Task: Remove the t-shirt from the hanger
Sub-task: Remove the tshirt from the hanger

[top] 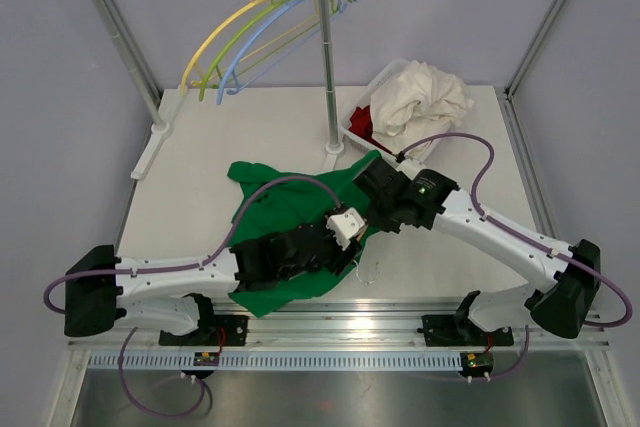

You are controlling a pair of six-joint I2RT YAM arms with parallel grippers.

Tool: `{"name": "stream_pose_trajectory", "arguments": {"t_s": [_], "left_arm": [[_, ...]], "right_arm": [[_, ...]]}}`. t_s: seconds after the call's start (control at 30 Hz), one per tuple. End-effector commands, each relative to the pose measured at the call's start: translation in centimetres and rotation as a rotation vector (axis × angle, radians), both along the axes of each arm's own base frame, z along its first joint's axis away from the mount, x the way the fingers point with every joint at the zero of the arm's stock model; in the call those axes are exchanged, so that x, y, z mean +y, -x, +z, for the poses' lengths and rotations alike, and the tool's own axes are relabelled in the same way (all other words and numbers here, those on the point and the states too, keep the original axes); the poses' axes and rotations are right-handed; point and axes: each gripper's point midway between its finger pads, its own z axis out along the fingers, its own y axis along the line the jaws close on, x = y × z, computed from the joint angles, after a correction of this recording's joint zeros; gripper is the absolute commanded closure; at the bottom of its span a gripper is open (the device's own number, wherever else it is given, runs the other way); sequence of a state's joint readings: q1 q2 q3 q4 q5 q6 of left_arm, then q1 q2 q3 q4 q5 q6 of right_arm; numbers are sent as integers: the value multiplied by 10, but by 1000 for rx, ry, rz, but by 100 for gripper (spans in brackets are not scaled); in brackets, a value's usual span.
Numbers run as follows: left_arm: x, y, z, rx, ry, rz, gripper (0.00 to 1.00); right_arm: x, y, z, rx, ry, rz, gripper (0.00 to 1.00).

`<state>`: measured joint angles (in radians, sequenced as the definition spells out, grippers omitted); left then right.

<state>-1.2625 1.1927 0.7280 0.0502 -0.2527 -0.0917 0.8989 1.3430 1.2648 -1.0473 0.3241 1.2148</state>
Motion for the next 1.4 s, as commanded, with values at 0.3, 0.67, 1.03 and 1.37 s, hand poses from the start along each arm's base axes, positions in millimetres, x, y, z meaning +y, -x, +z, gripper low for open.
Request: {"name": "stream_pose_trajectory", "arguments": {"t_s": [0.3,0.67,1.03,1.37], "left_arm": [[-26,4,27,13,51,-35,97],[4,28,77,1,228,-99,100],[8,31,86,30,253,-95,100],[5,30,78,75,234,-96,100]], "right_arm": [[10,-8,29,-68,-91,-43,100],[0,-3,47,-162,-157,-2,100],[4,-10,46,-273,-178,85,57],[10,-10,51,-300,-197,129,47]]}}
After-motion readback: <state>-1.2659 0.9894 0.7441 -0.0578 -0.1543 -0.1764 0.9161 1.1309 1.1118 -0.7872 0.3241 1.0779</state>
